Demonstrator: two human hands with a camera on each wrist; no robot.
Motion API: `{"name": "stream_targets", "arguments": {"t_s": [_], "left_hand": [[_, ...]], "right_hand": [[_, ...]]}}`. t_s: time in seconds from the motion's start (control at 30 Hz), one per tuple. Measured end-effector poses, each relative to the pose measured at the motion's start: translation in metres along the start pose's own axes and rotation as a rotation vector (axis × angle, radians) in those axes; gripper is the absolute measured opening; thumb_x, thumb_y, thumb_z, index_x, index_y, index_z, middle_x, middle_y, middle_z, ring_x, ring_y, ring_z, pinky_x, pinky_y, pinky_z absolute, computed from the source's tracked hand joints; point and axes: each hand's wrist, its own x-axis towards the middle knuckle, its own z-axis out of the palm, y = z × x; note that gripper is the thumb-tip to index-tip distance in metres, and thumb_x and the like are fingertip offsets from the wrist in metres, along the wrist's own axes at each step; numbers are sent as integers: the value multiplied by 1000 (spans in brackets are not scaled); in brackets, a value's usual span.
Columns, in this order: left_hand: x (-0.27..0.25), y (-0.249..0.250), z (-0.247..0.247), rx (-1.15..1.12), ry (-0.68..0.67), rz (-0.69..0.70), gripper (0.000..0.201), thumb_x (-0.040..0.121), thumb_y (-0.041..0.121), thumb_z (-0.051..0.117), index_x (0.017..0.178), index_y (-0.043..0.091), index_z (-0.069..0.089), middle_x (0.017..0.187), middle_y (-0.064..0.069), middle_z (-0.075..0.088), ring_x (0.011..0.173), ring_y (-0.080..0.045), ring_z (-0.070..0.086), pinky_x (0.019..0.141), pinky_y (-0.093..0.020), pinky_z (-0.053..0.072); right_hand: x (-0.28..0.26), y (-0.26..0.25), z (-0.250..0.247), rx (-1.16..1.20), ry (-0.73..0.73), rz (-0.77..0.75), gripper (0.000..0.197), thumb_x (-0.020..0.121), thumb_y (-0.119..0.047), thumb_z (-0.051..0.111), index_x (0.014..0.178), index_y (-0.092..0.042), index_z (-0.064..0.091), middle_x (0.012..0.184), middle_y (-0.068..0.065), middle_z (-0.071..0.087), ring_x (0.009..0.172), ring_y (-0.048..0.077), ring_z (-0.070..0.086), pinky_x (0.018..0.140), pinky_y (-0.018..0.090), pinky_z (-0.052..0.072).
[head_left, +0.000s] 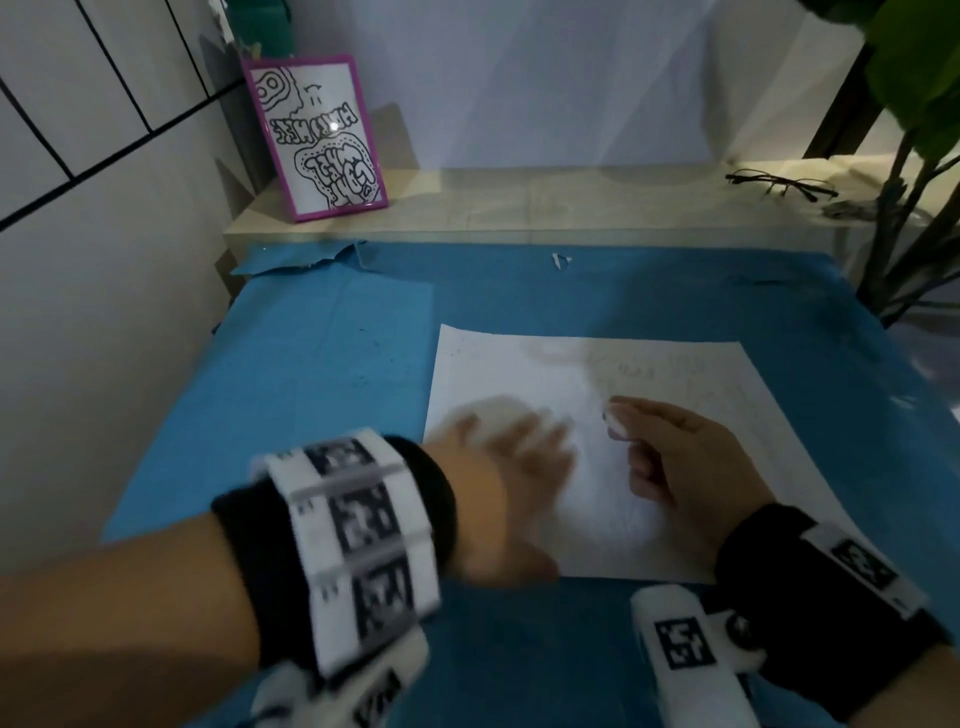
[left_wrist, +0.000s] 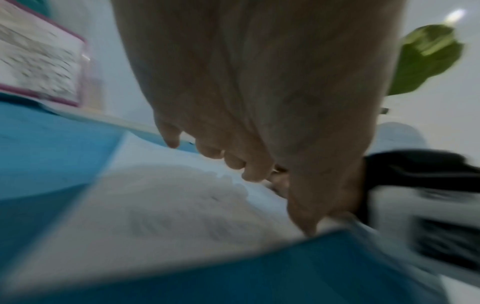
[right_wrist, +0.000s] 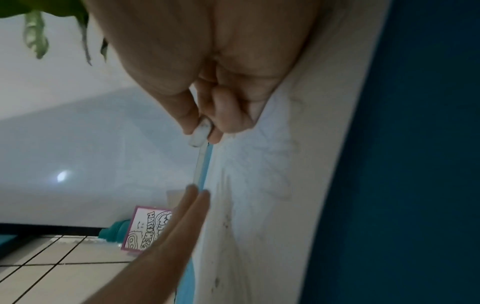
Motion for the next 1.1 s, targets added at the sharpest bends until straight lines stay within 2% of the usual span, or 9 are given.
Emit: {"name": "stream_targets", "arguments": {"t_s": [0.13,0.33,0.4,0.5,0.7,0.87,0.93,1.03,1.1], "left_hand": [[4,37,8,-104,-119,176,75,95,61,23,149,29,-17,154,12,-28,143,-8,-20,115,-49,-8],[9,-17,9,-69,29,-465,77,90,65,6,151,21,-17,157,0,-25,146,-25,-15,117,-51,2],[5,8,11,-89,136,-231,73,95,59,14,152,21,-10,159,1,-16,147,-20,-7,118,-45,5],[-2,38,18,-176,16,66,57,102,44,12,151,29,-12,157,9,-20,145,-11,-14,118,-41,-3],[2,-38,22,-133,42,-558,67,98,56,8,151,21,-15,158,-1,-22,146,-25,-13,118,-48,1],[-7,9,31,-124,271,270,53,100,46,20,150,30,22,160,-2,2,147,-25,3,115,-57,11],[-4,-2,34,-75,49,102,56,97,53,6,151,38,2,160,7,-10,147,-15,-8,118,-47,2],[-5,-51,26,40,41,-430,55,100,49,6,151,34,-7,160,5,-14,147,-24,-10,116,-52,5],[-14,-76,19,20,44,-500,58,100,52,13,150,34,-11,158,4,-19,146,-25,-14,116,-53,2]], "right_hand": [[3,-1,-1,74,-21,25,12,88,-11,60,96,-3,64,67,5,54,49,11,41,37,19,36],[7,3,3,6,-10,-1,8,90,-8,59,94,-4,64,67,10,55,45,13,46,39,24,42],[8,5,5,1,7,-14,7,90,-8,58,91,-5,64,60,9,53,43,13,47,38,24,42],[8,6,7,-25,13,-36,6,90,-8,58,90,-6,64,52,8,51,41,15,46,38,25,42],[9,7,9,-71,17,-49,6,90,-9,59,90,-5,64,59,9,54,44,15,50,40,25,45],[10,9,8,-112,9,-63,7,90,-11,59,92,-8,65,49,4,56,43,18,53,48,32,47],[10,8,7,-118,-2,-62,7,90,-11,59,94,-8,64,57,8,59,48,18,56,51,32,52],[9,5,7,-84,-19,-31,7,90,-11,59,95,-10,64,74,12,64,62,18,64,58,29,58],[10,0,8,-32,-20,-10,6,90,-9,60,95,-9,62,81,13,64,67,21,65,60,29,59]]}}
